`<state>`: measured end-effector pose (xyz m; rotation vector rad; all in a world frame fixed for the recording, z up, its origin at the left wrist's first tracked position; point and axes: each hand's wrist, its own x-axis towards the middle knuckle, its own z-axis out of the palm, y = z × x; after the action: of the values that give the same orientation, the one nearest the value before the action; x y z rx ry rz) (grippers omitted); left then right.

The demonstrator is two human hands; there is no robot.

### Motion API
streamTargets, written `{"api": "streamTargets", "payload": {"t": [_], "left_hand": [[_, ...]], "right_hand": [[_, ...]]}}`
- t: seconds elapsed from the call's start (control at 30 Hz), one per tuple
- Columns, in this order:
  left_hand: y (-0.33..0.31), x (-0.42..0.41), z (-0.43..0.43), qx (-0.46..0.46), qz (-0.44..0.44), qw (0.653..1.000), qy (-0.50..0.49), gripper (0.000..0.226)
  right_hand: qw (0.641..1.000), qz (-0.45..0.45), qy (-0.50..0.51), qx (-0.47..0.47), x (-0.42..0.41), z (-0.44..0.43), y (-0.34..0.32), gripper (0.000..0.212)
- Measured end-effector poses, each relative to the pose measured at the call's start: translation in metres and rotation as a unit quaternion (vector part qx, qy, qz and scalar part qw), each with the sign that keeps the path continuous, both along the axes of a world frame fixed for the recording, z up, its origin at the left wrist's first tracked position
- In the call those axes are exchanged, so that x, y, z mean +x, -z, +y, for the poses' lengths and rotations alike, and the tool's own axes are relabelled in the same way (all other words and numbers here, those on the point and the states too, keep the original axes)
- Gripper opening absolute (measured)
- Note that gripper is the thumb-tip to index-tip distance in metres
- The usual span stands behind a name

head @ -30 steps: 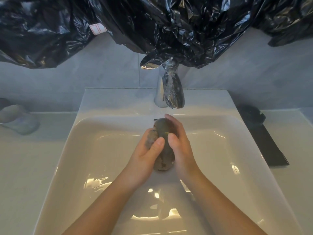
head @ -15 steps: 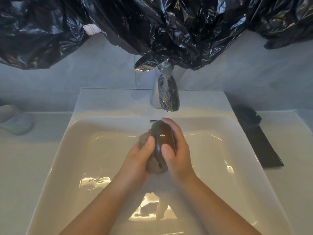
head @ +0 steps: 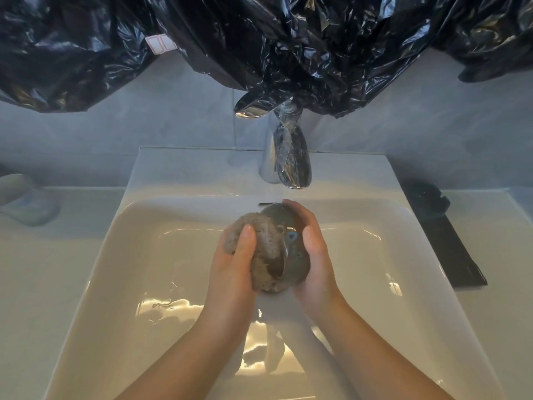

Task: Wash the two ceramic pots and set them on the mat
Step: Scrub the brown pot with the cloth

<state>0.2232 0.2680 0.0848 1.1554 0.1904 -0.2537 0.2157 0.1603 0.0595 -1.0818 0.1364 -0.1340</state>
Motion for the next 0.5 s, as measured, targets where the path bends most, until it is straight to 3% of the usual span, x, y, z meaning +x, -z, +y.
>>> {"api": "streamTargets", "payload": {"t": [0.1,0.2,0.23,0.3,0.37,0.5], "left_hand": [[0.003,0.002,0.008,0.078,-0.094,0.99,-0.074,0.029],[-0.004,0.006,0.015,0.2,-0.272,0.94,-0.05,0.033],[-0.003,0.008,0.014,0.25,-0.34,0.907,-0.013,0.036],[0.004,0.011,0.012,0.381,-0.452,0.803,0.07,0.044],[0.01,0.017,0.012,0.451,-0.512,0.716,0.147,0.049],[0.014,0.036,0.022,0.456,-0.592,0.622,0.236,0.036]], "right_hand": [[0.989,0.082,0.008,0.122,-0.002,-0.003,-0.004,0.076],[0.971,0.137,0.011,0.198,-0.002,-0.009,-0.007,0.069],[0.967,0.138,0.01,0.216,-0.001,-0.01,-0.008,0.065],[0.961,0.135,0.0,0.241,0.001,-0.01,-0.009,0.058],[0.957,0.13,-0.006,0.26,0.001,-0.011,-0.007,0.059],[0.952,0.151,-0.025,0.264,0.001,-0.019,-0.005,0.059]]}}
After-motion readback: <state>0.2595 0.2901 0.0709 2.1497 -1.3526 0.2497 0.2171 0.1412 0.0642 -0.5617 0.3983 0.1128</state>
